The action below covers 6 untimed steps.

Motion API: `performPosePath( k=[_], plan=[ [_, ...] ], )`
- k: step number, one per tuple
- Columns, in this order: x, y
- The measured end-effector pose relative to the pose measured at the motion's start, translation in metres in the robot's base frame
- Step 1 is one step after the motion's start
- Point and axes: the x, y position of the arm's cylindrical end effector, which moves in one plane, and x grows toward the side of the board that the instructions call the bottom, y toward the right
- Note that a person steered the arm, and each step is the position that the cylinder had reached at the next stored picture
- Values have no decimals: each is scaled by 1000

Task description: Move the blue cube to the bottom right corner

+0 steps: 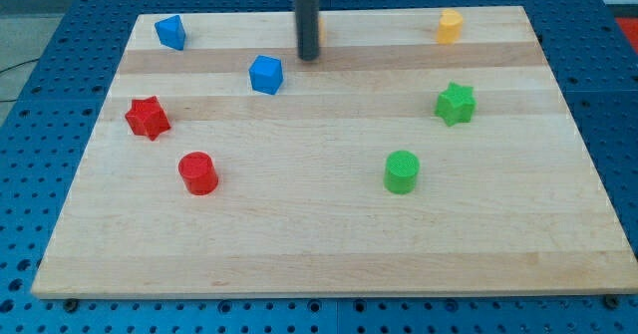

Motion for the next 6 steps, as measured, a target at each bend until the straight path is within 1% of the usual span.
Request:
performPosePath(
  k=[1,3,4,6],
  plan=[
    [7,-41],
    [7,-44],
    [21,-44],
    [84,-25]
  ],
)
